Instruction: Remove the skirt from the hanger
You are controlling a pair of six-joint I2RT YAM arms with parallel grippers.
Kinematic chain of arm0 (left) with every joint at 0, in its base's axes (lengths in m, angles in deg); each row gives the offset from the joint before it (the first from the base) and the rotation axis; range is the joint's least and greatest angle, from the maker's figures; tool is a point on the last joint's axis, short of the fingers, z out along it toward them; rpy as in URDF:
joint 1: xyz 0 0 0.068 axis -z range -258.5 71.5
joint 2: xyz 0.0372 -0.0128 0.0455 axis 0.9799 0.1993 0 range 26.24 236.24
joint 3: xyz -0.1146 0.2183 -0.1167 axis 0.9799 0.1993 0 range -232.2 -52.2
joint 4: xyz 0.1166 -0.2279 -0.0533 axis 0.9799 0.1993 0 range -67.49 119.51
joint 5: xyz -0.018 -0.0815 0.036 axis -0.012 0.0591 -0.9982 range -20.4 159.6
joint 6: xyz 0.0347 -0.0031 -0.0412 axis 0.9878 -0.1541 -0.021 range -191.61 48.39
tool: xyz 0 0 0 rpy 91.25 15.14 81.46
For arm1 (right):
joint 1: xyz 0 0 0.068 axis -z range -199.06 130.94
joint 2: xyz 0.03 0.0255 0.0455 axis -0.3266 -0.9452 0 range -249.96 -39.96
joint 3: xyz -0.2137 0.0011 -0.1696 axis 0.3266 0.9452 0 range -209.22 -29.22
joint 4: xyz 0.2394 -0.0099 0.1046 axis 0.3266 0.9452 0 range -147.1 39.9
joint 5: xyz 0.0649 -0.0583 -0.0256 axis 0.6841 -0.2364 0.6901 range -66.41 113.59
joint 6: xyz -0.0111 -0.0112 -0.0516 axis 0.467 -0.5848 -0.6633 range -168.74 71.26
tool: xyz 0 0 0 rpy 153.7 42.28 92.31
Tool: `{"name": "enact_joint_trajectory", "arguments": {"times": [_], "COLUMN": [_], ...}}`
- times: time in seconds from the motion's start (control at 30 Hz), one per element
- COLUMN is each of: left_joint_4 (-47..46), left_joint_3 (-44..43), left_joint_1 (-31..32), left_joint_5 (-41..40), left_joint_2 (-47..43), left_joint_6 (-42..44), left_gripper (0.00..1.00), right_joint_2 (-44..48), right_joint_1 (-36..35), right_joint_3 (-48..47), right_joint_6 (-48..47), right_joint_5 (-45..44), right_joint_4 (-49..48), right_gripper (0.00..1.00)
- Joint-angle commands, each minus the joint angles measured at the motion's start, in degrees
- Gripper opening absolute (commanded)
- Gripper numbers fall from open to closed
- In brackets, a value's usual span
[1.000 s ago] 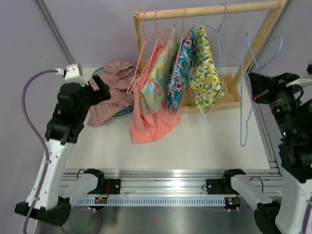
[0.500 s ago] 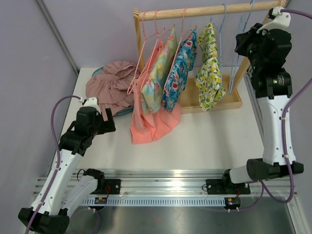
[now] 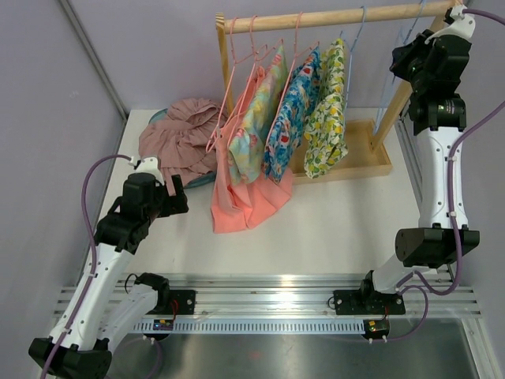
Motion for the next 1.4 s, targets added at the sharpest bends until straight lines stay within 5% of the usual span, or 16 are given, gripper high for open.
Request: {"name": "enact_joint_trajectory", "arguments": {"times": [0.0,0.37,0.7,0.93,0.97,1.0,1.03,1.13,1.27,1.37], "left_joint_4": [-2.4,-2.3,-0.9,-0.9,-1.0,-0.9,-0.9,-0.9,-1.1,-1.2], "left_joint_3": [0.2,0.2,0.1,0.0,0.0,-0.1,-0.1,0.1,0.1,0.1], "left_joint_1": [0.4,1.0,4.9,5.5,5.6,5.6,5.6,5.6,5.7,5.7], "left_joint_5": [1.7,1.2,-3.0,-3.0,-3.0,-2.9,-2.9,-2.8,-2.4,-2.4], "left_joint_2": [0.0,0.6,0.5,0.8,0.9,1.0,0.9,0.8,0.9,1.3], "left_joint_6": [0.9,0.8,-0.2,-0.3,-0.2,-0.2,-0.2,-0.2,-0.2,-0.1], "left_gripper": [0.99,0.99,0.99,0.99,0.99,0.99,0.99,0.99,0.99,0.99], "right_joint_2": [0.1,5.5,-8.0,-4.2,-1.9,-0.8,1.6,5.7,15.4,20.9], "right_joint_1": [0.5,0.7,0.8,1.3,1.3,1.2,1.3,1.3,1.3,1.3], "right_joint_3": [0.2,7.9,-10.0,-0.8,0.6,1.8,4.1,7.1,11.4,14.6], "right_joint_6": [1.2,0.3,2.8,2.5,2.3,2.0,1.6,1.2,0.8,1.7], "right_joint_5": [3.1,0.8,5.6,2.0,1.4,-1.2,-2.2,-7.4,-10.0,-3.1], "right_joint_4": [-4.7,-7.3,-0.7,-0.6,-0.6,-0.6,-0.7,0.0,-0.8,-2.6], "right_gripper": [0.0,0.0,0.0,0.01,0.1,0.45,0.62,0.94,0.97,0.97]}}
